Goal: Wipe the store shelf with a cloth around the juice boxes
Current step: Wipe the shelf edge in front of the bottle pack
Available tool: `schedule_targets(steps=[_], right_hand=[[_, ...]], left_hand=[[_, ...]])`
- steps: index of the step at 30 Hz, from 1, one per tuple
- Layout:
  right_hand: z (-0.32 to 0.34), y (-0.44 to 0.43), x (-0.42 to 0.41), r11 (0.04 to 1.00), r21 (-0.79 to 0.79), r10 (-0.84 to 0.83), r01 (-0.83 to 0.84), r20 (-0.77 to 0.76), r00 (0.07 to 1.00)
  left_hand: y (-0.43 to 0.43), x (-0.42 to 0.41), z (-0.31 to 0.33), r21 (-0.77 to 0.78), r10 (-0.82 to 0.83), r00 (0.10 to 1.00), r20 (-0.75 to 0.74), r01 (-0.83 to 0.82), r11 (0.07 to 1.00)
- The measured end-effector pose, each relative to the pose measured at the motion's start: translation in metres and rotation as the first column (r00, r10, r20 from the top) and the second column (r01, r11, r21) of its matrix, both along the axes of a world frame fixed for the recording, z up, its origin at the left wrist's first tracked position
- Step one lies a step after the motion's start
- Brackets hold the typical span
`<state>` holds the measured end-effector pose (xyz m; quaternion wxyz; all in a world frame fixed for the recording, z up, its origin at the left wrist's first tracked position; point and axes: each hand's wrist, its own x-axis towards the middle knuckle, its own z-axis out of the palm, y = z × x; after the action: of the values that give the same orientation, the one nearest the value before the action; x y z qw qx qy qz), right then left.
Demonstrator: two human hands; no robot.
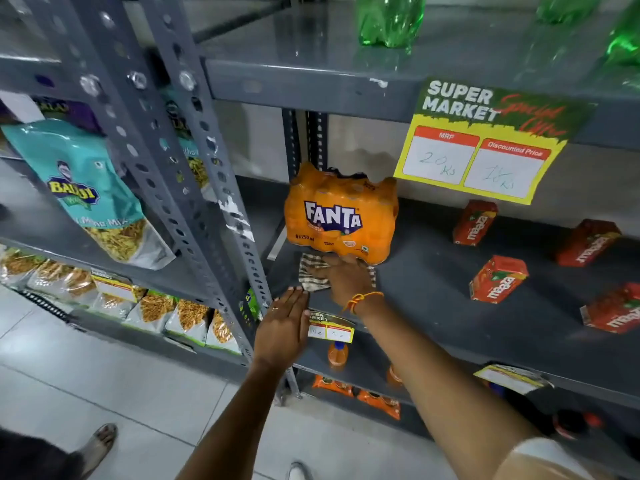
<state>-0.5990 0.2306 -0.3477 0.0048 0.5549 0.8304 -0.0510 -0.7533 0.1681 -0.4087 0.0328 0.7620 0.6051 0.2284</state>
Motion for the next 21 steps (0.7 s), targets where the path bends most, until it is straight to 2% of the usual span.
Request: schedule_targets(steps=[7,11,17,19,21], right_hand=[[-0.019,-0.037,0.045,0.996,-0.085,-0.035,0.027,-0.093,0.995],[-0.024,-0.076,0.079,0.985,-0.069,-0.165,0.156,-0.141,0.976],[-0.016,-0.126,0.115,0.945,-0.096,-0.322,0.312,-0.124,0.939],[-0.007,-0.127,0.121,0.941,-0.084,-0.339,0.329,-0.179,0.924],[0.004,-0.109,0.126,0.932,-0.031,-0.352,0.361,-0.313,0.882]], left_hand=[[-0.006,0.001,0.001,-0.023,0.019,0.999,0.048,-0.018,1.0],[-0.005,0.01,0.008,-0.012,0.03,0.999,0.022,-0.03,0.999],[-0.003,0.047,0.022,-0.009,-0.046,0.998,-0.044,0.046,0.999],[-0.006,0.057,0.025,-0.007,-0.056,0.997,-0.058,0.056,0.998],[-0.007,0.063,0.029,-0.022,-0.048,0.997,-0.052,0.047,0.999]])
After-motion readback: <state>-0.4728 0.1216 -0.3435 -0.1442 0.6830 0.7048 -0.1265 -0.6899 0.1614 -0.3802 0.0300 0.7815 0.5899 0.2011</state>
